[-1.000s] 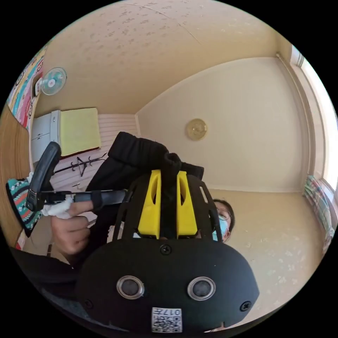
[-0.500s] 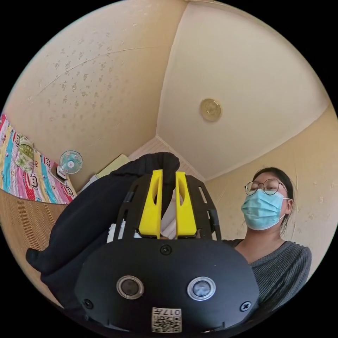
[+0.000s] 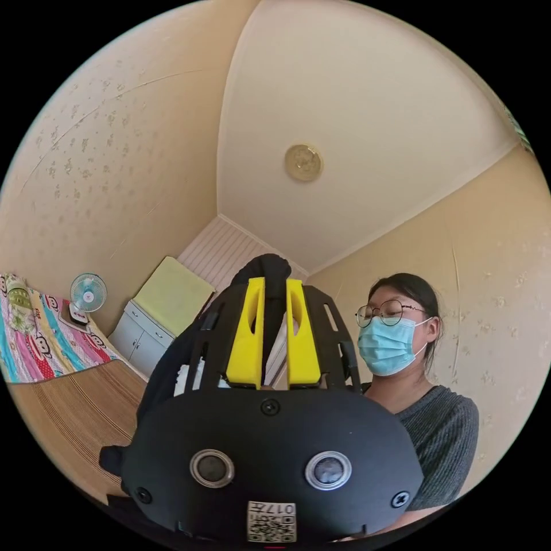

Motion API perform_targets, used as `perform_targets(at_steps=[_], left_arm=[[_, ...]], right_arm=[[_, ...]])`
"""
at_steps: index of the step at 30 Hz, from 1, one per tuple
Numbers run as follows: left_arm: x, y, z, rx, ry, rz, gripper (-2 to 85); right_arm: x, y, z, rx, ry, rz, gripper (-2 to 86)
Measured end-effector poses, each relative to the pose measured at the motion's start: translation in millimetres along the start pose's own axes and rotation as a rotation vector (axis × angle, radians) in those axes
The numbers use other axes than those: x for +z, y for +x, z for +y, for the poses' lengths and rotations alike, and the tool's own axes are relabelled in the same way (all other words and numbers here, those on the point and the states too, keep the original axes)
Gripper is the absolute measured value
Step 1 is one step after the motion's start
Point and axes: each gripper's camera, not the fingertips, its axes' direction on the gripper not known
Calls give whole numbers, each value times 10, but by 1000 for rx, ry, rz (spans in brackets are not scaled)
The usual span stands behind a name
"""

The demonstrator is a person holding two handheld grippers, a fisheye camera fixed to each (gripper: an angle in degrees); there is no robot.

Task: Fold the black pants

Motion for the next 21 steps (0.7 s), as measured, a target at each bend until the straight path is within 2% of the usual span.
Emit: perform_targets(at_steps=[3,7,10,16,21], left_arm=[[-97,350,-364,69,-7,-23,64],[-251,1067,-938,231,-50,-190,63],[-199,1601,-1233,314,-35,-284,63],[24,2509,-1781,489,175,-433,62],[97,2605,-2207,525,271,-494,61]], right_arm=[[-19,-488,-908,-181,-28,87,81],[-16,-1125,-1974,-325,-67,1,81],[95,-1594,-2584,-412,-143,28,80],[289,-1926,-3676,-394,-220,-15,79],[536,-1600,-4063,-306,-342,-112,80]])
